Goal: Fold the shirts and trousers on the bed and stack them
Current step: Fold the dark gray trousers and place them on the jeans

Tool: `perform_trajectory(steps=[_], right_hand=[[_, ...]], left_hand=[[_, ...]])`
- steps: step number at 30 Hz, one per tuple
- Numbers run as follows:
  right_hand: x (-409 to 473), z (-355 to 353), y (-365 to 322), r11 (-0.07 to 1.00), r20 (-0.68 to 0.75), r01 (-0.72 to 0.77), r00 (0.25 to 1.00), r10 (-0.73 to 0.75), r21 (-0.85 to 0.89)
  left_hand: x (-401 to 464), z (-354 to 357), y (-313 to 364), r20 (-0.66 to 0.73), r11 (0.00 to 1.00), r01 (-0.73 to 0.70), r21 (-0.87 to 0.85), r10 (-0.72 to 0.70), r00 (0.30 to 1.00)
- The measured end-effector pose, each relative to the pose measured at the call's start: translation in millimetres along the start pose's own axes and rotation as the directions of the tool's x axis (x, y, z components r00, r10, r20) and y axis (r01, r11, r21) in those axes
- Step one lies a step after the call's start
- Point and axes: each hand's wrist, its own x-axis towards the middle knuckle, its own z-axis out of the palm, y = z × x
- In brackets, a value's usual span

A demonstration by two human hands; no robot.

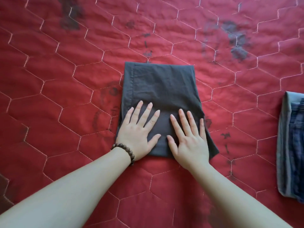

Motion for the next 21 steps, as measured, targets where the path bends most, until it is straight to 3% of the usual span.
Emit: perform_trajectory(steps=[6, 9, 11, 13, 15, 17, 19, 21], right_hand=[[-3, -8, 3, 0.990, 0.052, -0.140, 0.989, 0.139, 0.026], [21, -27, 2, 0.985, -0.101, -0.148, 0.982, 0.157, 0.086], [43, -40, -4, 0.989, -0.254, -0.021, 0.966, 0.058, 0.148], [67, -49, -17, 0.939, -0.297, 0.256, 0.937, -0.184, 0.228], [94, -49, -35, 0.815, -0.174, 0.472, 0.882, -0.438, 0.336], [122, -44, -47, 0.758, 0.010, 0.516, 0.824, -0.566, 0.400], [154, -34, -45, 0.814, 0.116, 0.527, 0.818, -0.564, 0.243], [191, -28, -32, 0.912, 0.158, 0.410, 0.899, -0.409, 0.030]], left_hand=[[-2, 1, -2, -0.073, 0.997, 0.033, -0.063, -0.037, 0.997], [-1, -3, -3, -0.081, 0.995, 0.040, -0.093, -0.048, 0.996], [-2, -4, -4, -0.060, 0.993, 0.052, -0.105, -0.059, 0.996], [0, -4, -3, -0.035, 0.992, 0.049, -0.117, -0.053, 0.998], [0, -5, -3, -0.010, 0.992, 0.062, -0.107, -0.063, 0.998], [0, -5, -3, -0.002, 0.992, 0.071, -0.105, -0.072, 0.997], [0, -4, -3, 0.003, 0.990, 0.072, -0.121, -0.072, 0.997], [0, -2, -5, -0.006, 0.989, 0.072, -0.129, -0.074, 0.997]])
